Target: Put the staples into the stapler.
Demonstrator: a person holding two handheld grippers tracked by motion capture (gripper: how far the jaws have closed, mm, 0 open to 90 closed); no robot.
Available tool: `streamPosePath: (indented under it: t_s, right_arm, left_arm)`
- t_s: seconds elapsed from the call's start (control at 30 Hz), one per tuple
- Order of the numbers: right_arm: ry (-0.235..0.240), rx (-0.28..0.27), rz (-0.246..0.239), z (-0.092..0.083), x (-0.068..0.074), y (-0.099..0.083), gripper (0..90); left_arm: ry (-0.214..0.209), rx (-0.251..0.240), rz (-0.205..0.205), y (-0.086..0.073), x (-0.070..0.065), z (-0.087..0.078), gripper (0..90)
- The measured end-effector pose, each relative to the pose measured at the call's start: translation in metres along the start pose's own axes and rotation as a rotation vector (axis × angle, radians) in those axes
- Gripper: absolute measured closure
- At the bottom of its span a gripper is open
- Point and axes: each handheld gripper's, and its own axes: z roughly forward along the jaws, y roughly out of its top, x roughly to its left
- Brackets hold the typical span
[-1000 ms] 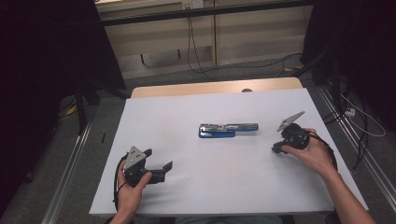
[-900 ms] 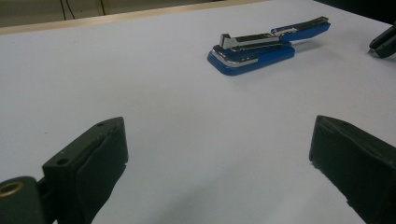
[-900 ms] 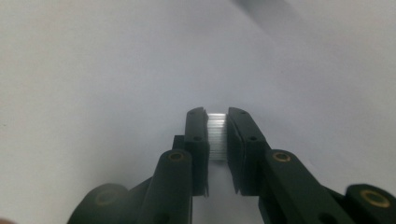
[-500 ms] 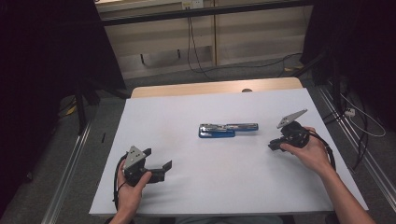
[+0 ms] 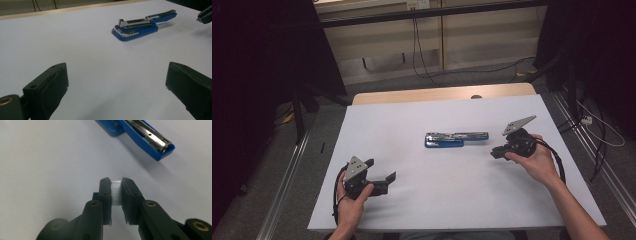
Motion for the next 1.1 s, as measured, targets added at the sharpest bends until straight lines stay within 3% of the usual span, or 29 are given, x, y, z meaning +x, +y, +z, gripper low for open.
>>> streamPosePath:
  t_s: [0.47, 1.1]
  right_arm:
    - [0.026, -0.022, -0.052, 0.010, 0.010, 0.027, 79.5]
    - [0.038, -0.075, -0.059, 0.023, 0.009, 0.051, 79.5]
  left_arm:
    - [0.007, 0.004, 0.010, 0.000, -0.001, 0.001, 4.6]
    - [0.005, 0.004, 0.009, 0.000, -0.001, 0.000, 4.6]
